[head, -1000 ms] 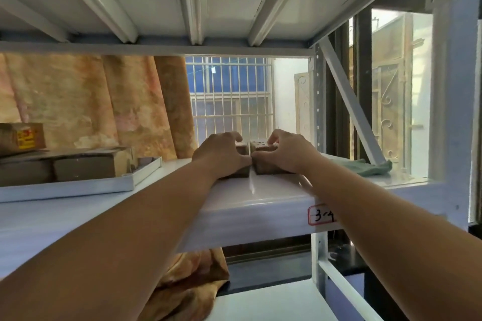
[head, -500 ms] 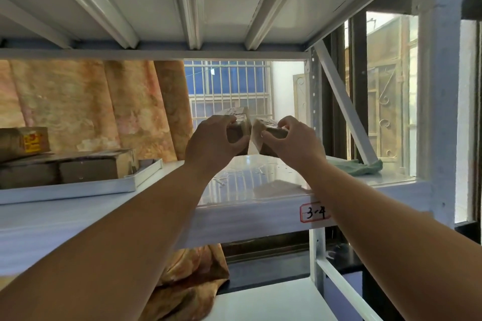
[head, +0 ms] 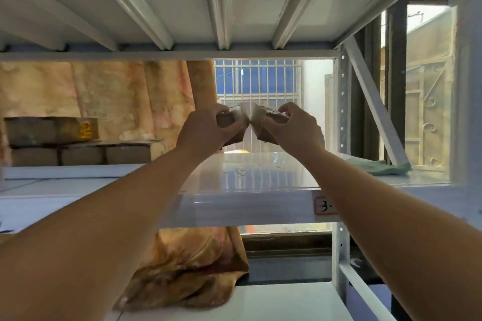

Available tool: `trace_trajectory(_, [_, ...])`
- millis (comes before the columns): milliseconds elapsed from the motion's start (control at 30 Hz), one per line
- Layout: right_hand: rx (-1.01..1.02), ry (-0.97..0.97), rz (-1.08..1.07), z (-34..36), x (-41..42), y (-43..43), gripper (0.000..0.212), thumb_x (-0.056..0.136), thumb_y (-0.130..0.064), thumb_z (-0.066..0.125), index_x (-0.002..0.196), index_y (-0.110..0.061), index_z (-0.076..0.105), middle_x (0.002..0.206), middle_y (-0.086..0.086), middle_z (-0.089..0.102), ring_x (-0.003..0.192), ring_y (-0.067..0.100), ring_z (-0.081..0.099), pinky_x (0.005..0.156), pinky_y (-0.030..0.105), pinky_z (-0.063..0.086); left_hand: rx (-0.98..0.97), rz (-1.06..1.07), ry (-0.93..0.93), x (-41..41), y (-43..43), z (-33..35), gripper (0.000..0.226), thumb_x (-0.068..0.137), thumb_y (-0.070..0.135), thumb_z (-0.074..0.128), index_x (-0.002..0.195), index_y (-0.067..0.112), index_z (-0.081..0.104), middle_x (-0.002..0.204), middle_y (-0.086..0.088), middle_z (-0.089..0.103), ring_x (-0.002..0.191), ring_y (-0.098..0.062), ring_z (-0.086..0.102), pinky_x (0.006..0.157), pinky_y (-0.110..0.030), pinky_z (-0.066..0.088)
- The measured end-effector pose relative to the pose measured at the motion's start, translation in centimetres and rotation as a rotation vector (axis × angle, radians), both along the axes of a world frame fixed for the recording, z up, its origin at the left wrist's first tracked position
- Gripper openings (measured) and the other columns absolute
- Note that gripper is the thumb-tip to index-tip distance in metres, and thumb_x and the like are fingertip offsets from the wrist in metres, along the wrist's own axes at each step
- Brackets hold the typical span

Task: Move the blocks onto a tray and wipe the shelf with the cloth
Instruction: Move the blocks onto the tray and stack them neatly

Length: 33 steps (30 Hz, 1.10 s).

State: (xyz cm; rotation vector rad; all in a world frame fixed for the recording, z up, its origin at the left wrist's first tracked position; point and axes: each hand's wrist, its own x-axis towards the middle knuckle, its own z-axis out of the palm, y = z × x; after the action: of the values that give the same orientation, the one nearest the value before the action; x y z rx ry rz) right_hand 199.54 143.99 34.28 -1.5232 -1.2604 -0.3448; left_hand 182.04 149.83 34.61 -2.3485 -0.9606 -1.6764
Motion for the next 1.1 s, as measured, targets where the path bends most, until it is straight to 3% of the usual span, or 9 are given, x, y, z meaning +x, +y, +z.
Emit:
trace_trajectory(100, [-0.019, 0.050, 0.033, 0.6, -1.7, 0.8, 0.047, 0.073, -0.060, 0.055, 0.105, -0.025, 0.055, 0.105, -0.004, 0.064, 0.090, 0.018, 0.059, 0.081, 0.036, 0.049, -0.063, 0.014, -0.107, -2.8, 0.5, 1.2, 0.044, 0.079, 0.049, 0.062, 0.114, 0.023, 0.064, 0.108, 0.003, 0.068, 0.083, -0.007, 0.053, 0.055, -0.004, 0.030])
trace_trajectory(200, [-0.033, 0.034, 0.051, 1.2, -3.8, 1.6, 0.047, 0.073, -0.060, 0.055, 0.104, -0.025, 0.055, 0.100, -0.004, 0.062, 0.091, 0.018, 0.058, 0.081, 0.036, 0.049, -0.004, 0.094, -0.025, -6.1, 1.0, 2.0, 0.046, 0.079, 0.050, 0.061, 0.115, 0.022, 0.063, 0.108, 0.002, 0.068, 0.084, -0.008, 0.053, 0.059, -0.007, 0.031])
trace_trajectory(367, [-0.006, 0.012, 0.084, 2.1, -8.5, 3.3, 0.038, 0.069, -0.065, 0.051, 0.087, -0.031, 0.049, 0.085, -0.007, 0.057, 0.077, 0.015, 0.054, 0.067, 0.030, 0.041, 0.078, 0.296, 0.170, -12.1, 2.2, 2.9, 0.043, 0.081, 0.047, 0.058, 0.114, 0.020, 0.062, 0.098, -0.002, 0.065, 0.080, -0.014, 0.053, 0.066, -0.027, 0.044])
trace_trajectory(500, [-0.004, -0.008, 0.088, 3.0, -13.1, 4.8, 0.043, 0.070, -0.066, 0.051, 0.092, -0.029, 0.055, 0.081, -0.008, 0.056, 0.072, 0.013, 0.052, 0.064, 0.029, 0.039, 0.081, 0.329, 0.206, -16.2, 3.3, 3.6, 0.044, 0.078, 0.053, 0.057, 0.110, 0.024, 0.063, 0.087, 0.006, 0.056, 0.078, -0.016, 0.053, 0.066, -0.031, 0.045])
trace_trajectory(700, [-0.002, -0.072, 0.039, 4.2, -20.0, 6.6, 0.054, 0.069, -0.065, 0.049, 0.104, -0.025, 0.058, 0.088, -0.003, 0.061, 0.079, 0.020, 0.057, 0.072, 0.035, 0.050, 0.072, 0.316, 0.189, -21.6, 5.8, 4.8, 0.044, 0.079, 0.055, 0.056, 0.100, 0.018, 0.065, 0.090, -0.003, 0.064, 0.077, -0.019, 0.056, 0.064, -0.033, 0.047])
trace_trajectory(833, [-0.018, -0.111, -0.009, 4.2, -23.2, 7.6, 0.057, 0.070, -0.065, 0.048, 0.108, -0.024, 0.058, 0.084, -0.004, 0.057, 0.077, 0.020, 0.054, 0.064, 0.031, 0.040, 0.110, 0.256, 0.337, -24.0, 7.2, 4.4, 0.046, 0.078, 0.052, 0.059, 0.110, 0.019, 0.063, 0.099, -0.002, 0.063, 0.085, -0.017, 0.054, 0.073, -0.031, 0.046])
trace_trajectory(1100, [-0.068, -0.091, -0.075, 3.3, -25.7, 8.8, 0.054, 0.070, -0.063, 0.049, 0.107, -0.024, 0.058, 0.089, -0.003, 0.061, 0.078, 0.021, 0.055, 0.061, 0.029, 0.038, 0.205, 0.288, 0.521, -24.8, 9.9, 2.0, 0.055, 0.080, 0.058, 0.051, 0.115, 0.016, 0.059, 0.110, -0.006, 0.063, 0.099, -0.021, 0.054, 0.085, -0.035, 0.046])
